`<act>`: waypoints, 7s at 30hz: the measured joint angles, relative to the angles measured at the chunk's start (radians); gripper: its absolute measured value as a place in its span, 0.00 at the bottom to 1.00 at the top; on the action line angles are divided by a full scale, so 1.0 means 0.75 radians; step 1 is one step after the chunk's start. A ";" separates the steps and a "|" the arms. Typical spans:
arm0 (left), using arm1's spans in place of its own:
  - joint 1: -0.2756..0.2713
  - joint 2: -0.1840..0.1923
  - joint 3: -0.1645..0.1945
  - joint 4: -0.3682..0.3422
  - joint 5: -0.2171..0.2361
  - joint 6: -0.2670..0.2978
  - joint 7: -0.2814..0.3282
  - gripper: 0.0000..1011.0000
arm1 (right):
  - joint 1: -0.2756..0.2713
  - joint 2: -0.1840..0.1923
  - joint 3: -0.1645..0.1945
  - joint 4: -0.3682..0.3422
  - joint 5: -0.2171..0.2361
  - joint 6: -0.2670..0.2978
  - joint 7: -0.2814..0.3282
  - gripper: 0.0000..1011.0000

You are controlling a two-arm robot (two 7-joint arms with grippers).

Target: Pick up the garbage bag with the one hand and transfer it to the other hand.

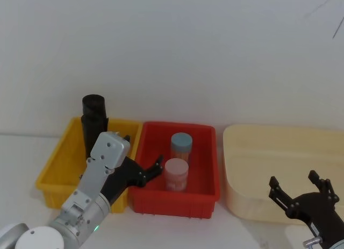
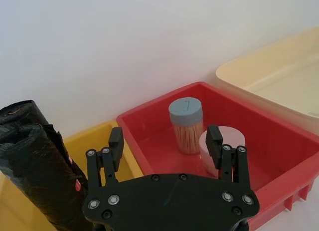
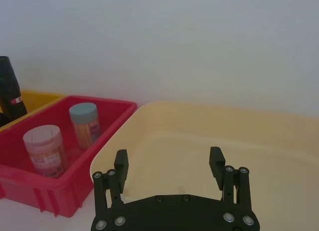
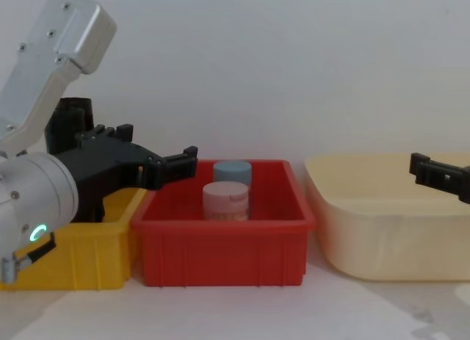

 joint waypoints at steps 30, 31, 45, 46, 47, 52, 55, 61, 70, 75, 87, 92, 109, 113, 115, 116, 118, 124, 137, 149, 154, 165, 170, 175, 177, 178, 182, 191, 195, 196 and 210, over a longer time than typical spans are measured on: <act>0.177 0.194 -0.355 -0.434 -0.169 0.301 -0.031 0.99 | 0.180 -0.060 -0.106 -0.090 0.083 0.243 0.138 0.99; 0.191 0.202 -0.377 -0.448 -0.182 0.313 -0.034 0.99 | 0.205 -0.072 -0.125 -0.090 0.087 0.261 0.147 0.99; 0.449 0.289 -0.815 -0.547 -0.390 0.378 -0.164 0.99 | 0.425 -0.227 -0.322 0.021 0.094 0.411 0.200 0.99; 0.456 0.291 -0.830 -0.542 -0.400 0.378 -0.173 0.99 | 0.440 -0.239 -0.333 0.034 0.093 0.418 0.202 0.99; 0.461 0.292 -0.843 -0.537 -0.415 0.377 -0.186 0.99 | 0.449 -0.246 -0.342 0.043 0.092 0.425 0.204 0.99; 0.477 0.304 -0.899 -0.477 -0.486 0.357 -0.256 0.99 | 0.501 -0.286 -0.387 0.092 0.084 0.465 0.213 0.99; 0.469 0.307 -0.900 -0.454 -0.506 0.349 -0.280 0.99 | 0.518 -0.297 -0.403 0.112 0.079 0.484 0.216 0.99; 0.422 0.309 -0.862 -0.377 -0.555 0.330 -0.349 0.99 | 0.533 -0.308 -0.417 0.142 0.071 0.514 0.217 0.99; 0.315 0.290 -0.761 -0.260 -0.595 0.315 -0.416 0.99 | 0.545 -0.311 -0.418 0.173 0.062 0.537 0.218 0.99; 0.245 0.275 -0.698 -0.188 -0.607 0.310 -0.442 0.99 | 0.555 -0.311 -0.411 0.195 0.057 0.547 0.224 0.99; 0.118 0.255 -0.583 -0.056 -0.617 0.312 -0.487 0.99 | 0.589 -0.318 -0.399 0.254 0.048 0.557 0.242 0.99; 0.072 0.256 -0.536 -0.014 -0.620 0.324 -0.517 0.99 | 0.608 -0.323 -0.395 0.285 0.043 0.561 0.248 0.99; -0.052 0.274 -0.395 0.086 -0.539 0.328 -0.541 0.99 | 0.647 -0.327 -0.386 0.363 0.044 0.581 0.270 0.99; -0.085 0.274 -0.362 0.114 -0.500 0.321 -0.520 0.99 | 0.656 -0.324 -0.385 0.379 0.049 0.585 0.276 0.99; -0.094 0.273 -0.354 0.121 -0.488 0.319 -0.514 0.99 | 0.660 -0.322 -0.384 0.384 0.051 0.586 0.278 0.99; -0.102 0.273 -0.347 0.129 -0.479 0.319 -0.510 0.99 | 0.663 -0.320 -0.384 0.389 0.052 0.587 0.279 0.99; -0.115 0.270 -0.335 0.142 -0.469 0.318 -0.507 0.99 | 0.667 -0.317 -0.383 0.396 0.053 0.590 0.279 0.99; -0.151 0.263 -0.308 0.174 -0.456 0.321 -0.517 0.99 | 0.676 -0.312 -0.383 0.410 0.051 0.598 0.278 0.99; -0.222 0.238 -0.258 0.246 -0.470 0.354 -0.560 0.99 | 0.692 -0.300 -0.385 0.436 0.034 0.619 0.280 0.99; -0.263 0.221 -0.225 0.305 -0.465 0.362 -0.545 0.99 | 0.703 -0.288 -0.385 0.475 0.011 0.624 0.292 0.99; -0.278 0.211 -0.215 0.326 -0.462 0.358 -0.535 0.99 | 0.711 -0.286 -0.383 0.495 0.002 0.626 0.296 0.99; -0.295 0.200 -0.204 0.351 -0.460 0.351 -0.524 0.99 | 0.735 -0.283 -0.380 0.544 -0.013 0.643 0.316 0.99; -0.299 0.198 -0.202 0.356 -0.459 0.348 -0.522 0.99 | 0.746 -0.285 -0.384 0.564 -0.017 0.658 0.331 0.99; -0.302 0.196 -0.201 0.361 -0.458 0.347 -0.520 0.99 | 0.757 -0.290 -0.388 0.585 -0.020 0.671 0.345 0.99; -0.302 0.195 -0.200 0.362 -0.458 0.347 -0.520 0.99 | 0.762 -0.293 -0.389 0.593 -0.020 0.677 0.351 0.99; -0.303 0.195 -0.200 0.363 -0.458 0.347 -0.519 0.99 | 0.763 -0.293 -0.390 0.596 -0.020 0.678 0.352 0.99; -0.304 0.194 -0.199 0.364 -0.458 0.346 -0.519 0.98 | 0.768 -0.297 -0.391 0.606 -0.020 0.684 0.358 0.99; -0.305 0.194 -0.198 0.366 -0.458 0.345 -0.518 0.78 | 0.776 -0.301 -0.393 0.621 -0.019 0.694 0.367 0.79; -0.306 0.193 -0.198 0.367 -0.458 0.345 -0.517 0.65 | 0.779 -0.303 -0.394 0.625 -0.019 0.696 0.370 0.67; -0.306 0.193 -0.198 0.367 -0.458 0.345 -0.517 0.61 | 0.779 -0.303 -0.394 0.625 -0.019 0.696 0.370 0.66; -0.307 0.192 -0.198 0.368 -0.458 0.345 -0.517 0.49 | 0.782 -0.304 -0.395 0.631 -0.017 0.699 0.373 0.66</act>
